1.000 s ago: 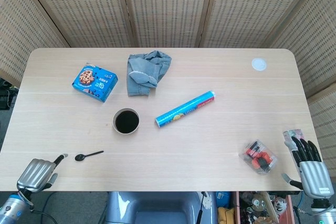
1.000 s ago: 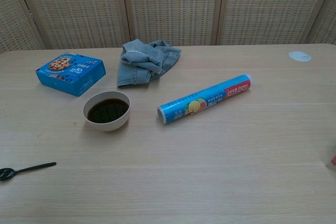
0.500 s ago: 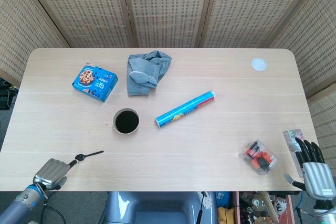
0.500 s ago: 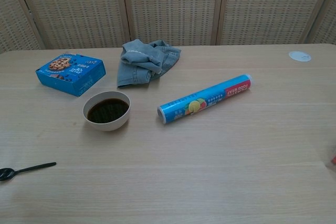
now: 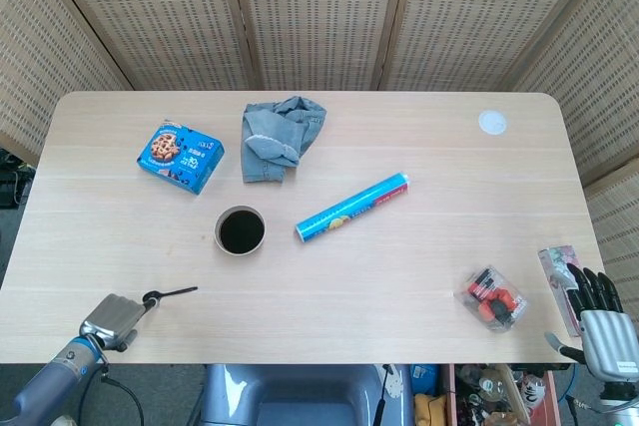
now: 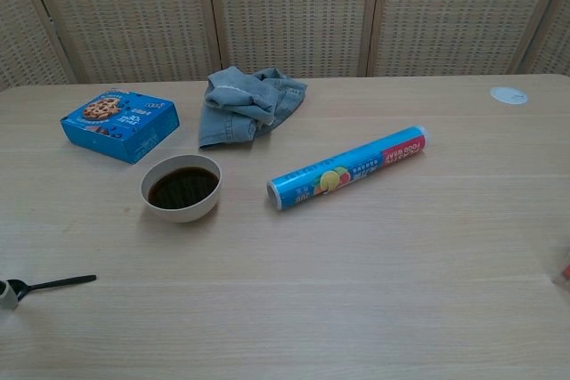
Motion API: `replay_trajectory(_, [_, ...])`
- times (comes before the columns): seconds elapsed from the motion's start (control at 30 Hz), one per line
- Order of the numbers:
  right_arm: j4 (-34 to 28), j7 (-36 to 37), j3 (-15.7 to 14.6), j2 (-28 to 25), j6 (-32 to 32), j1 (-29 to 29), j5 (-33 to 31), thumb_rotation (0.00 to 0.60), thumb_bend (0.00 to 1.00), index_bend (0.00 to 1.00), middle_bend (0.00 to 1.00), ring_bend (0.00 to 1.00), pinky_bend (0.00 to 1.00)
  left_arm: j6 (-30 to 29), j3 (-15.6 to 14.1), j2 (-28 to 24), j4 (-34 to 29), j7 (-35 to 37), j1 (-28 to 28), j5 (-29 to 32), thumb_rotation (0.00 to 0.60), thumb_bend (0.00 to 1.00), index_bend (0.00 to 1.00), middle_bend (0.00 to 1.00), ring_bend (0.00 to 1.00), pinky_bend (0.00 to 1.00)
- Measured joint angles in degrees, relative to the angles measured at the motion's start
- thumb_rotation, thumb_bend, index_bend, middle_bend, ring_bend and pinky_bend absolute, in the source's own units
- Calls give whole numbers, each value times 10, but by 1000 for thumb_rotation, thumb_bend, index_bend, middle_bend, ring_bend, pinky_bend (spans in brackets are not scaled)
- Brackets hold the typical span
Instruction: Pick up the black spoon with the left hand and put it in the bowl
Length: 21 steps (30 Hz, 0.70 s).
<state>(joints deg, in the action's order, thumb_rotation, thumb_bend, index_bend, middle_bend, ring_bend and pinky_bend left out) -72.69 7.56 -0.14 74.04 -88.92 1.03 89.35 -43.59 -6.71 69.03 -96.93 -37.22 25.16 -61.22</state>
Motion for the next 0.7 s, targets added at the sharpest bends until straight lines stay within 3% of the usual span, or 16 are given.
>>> replay_trajectory(0.7, [-7,-4,2,-6,0,10,-11,600,213,171,140,0,0,-31,29,25,15,17,61,42,600,537,122,809,753,680])
